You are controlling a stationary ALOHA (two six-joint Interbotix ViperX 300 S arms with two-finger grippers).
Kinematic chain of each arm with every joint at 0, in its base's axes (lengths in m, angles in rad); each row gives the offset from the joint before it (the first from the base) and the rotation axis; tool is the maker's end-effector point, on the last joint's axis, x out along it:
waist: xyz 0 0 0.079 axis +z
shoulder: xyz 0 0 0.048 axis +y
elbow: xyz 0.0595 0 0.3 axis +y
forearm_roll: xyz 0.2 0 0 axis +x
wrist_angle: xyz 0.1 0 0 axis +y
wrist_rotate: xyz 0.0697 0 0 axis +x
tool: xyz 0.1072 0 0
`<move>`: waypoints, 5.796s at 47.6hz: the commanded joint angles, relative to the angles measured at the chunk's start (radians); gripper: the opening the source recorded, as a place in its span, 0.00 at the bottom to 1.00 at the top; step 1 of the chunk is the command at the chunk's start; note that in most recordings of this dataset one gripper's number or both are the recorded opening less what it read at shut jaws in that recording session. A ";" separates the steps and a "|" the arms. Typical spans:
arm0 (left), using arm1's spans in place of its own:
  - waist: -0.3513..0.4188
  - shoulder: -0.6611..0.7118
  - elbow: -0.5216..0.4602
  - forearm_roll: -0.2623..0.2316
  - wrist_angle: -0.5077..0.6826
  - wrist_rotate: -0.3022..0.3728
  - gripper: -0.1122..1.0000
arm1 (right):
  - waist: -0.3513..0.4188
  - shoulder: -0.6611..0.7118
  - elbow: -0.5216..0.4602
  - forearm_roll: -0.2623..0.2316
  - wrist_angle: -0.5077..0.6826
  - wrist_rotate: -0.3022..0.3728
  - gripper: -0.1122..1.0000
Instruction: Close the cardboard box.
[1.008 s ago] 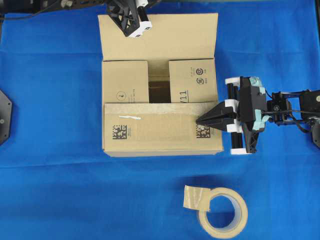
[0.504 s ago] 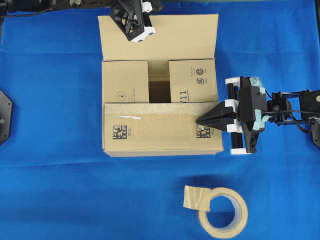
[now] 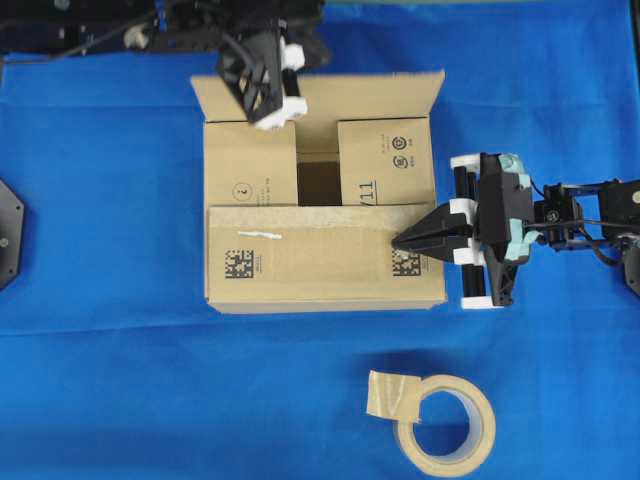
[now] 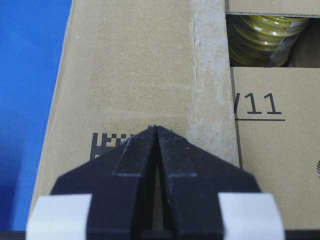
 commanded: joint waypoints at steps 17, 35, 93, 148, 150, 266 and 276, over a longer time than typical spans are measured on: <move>-0.133 -0.077 0.112 -0.002 -0.054 -0.084 0.10 | 0.002 -0.003 -0.017 0.002 -0.008 -0.002 0.10; -0.206 -0.041 0.296 -0.002 -0.298 -0.221 0.10 | 0.002 -0.003 -0.017 0.002 -0.012 -0.002 0.10; -0.249 -0.057 0.382 -0.002 -0.397 -0.238 0.10 | -0.132 -0.003 -0.005 0.002 -0.020 -0.005 0.10; -0.284 -0.261 0.741 0.002 -0.939 -0.163 0.10 | -0.138 -0.003 0.003 0.002 -0.020 -0.005 0.10; -0.288 -0.265 0.761 0.002 -0.963 -0.163 0.10 | -0.138 -0.003 0.003 0.002 -0.020 -0.005 0.10; -0.293 -0.127 0.828 -0.002 -1.172 -0.172 0.10 | -0.135 -0.003 0.003 0.002 -0.017 0.000 0.10; -0.293 -0.127 0.830 -0.002 -1.170 -0.172 0.10 | -0.135 -0.003 0.003 0.002 -0.017 0.000 0.10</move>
